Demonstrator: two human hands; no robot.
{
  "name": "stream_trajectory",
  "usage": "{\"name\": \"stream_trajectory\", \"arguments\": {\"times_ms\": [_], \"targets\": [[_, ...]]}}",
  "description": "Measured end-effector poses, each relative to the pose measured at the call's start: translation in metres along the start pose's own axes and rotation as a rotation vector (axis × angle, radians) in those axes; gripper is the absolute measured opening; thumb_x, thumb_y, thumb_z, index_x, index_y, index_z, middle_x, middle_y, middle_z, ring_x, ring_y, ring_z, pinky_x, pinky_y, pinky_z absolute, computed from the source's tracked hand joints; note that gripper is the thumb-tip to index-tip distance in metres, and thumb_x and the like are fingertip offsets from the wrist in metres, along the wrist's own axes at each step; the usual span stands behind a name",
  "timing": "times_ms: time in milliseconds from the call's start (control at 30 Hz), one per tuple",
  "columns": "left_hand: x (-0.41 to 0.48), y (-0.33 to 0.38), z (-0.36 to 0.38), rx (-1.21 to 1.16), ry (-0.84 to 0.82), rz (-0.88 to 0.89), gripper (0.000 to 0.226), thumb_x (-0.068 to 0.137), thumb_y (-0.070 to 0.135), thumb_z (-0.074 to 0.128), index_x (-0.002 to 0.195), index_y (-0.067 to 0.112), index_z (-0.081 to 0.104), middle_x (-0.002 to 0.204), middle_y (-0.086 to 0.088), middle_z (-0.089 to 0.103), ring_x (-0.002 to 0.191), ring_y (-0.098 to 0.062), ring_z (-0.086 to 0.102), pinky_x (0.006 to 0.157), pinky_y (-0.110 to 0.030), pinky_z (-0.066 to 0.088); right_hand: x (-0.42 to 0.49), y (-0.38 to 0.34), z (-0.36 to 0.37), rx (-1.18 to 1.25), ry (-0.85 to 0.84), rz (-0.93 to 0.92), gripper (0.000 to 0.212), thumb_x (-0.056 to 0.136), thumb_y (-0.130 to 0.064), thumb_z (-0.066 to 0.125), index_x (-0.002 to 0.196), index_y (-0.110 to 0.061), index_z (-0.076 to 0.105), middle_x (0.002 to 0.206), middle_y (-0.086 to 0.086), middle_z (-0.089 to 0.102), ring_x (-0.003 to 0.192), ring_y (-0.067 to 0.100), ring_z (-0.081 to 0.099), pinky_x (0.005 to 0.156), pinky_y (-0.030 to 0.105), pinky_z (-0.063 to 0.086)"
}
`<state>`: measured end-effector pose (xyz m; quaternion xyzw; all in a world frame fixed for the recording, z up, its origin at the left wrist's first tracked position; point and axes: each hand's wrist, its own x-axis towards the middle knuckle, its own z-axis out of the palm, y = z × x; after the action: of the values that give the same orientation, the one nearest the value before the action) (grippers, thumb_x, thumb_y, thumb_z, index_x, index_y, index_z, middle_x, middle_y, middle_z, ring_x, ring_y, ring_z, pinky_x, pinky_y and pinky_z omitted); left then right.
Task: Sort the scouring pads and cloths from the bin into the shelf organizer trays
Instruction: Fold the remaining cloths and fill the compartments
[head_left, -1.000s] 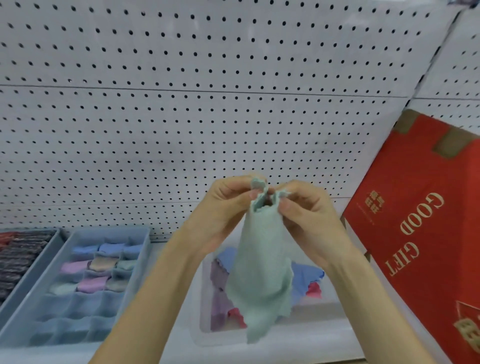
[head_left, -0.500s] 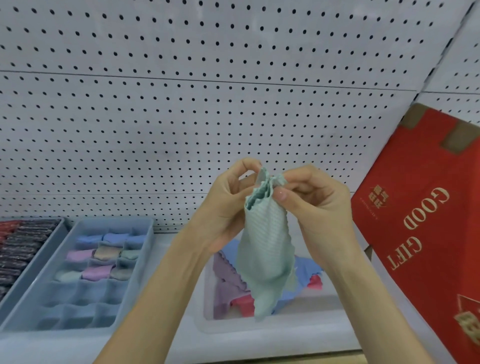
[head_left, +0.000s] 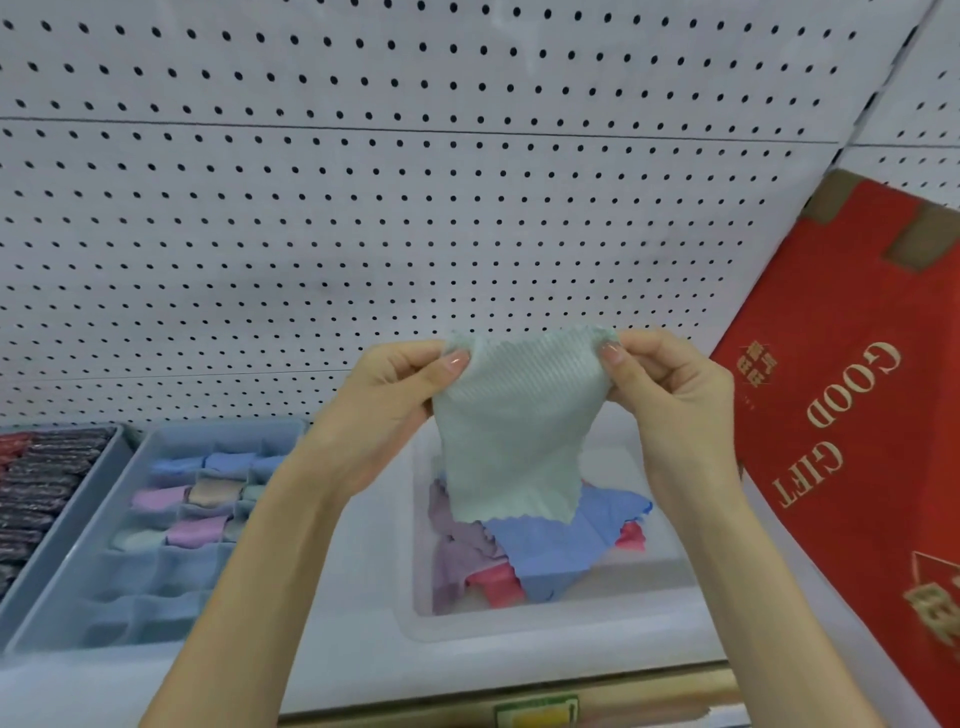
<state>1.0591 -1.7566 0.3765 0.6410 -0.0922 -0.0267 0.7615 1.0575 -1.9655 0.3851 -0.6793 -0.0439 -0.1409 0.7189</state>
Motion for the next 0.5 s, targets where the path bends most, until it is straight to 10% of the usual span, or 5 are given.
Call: {"name": "stream_trajectory", "arguments": {"times_ms": [267,500], "targets": [[0.011,-0.014,0.016,0.121,0.190,-0.014,0.025,0.099,0.017,0.052,0.099,-0.002,0.068,0.090,-0.014,0.067,0.079,-0.023,0.059,0.075,-0.037,0.048,-0.004,0.019,0.011,-0.055,0.008,0.171,0.018,0.085,-0.018,0.070,0.096,-0.008,0.059,0.084,0.010,0.071,0.075,0.017,0.064,0.063,0.024,0.051],[0.012,-0.021,0.026,0.292,0.266,0.125,0.051,0.085,0.042,0.054,0.080,-0.008,0.050,0.065,-0.020,0.043,0.063,-0.021,0.036,0.060,-0.035,0.030,-0.004,0.027,0.019,-0.184,0.179,0.032,0.019,0.075,-0.011,0.079,0.069,-0.007,0.061,0.060,0.008,0.053,0.057,0.009,0.045,0.048,0.020,0.038]]}}
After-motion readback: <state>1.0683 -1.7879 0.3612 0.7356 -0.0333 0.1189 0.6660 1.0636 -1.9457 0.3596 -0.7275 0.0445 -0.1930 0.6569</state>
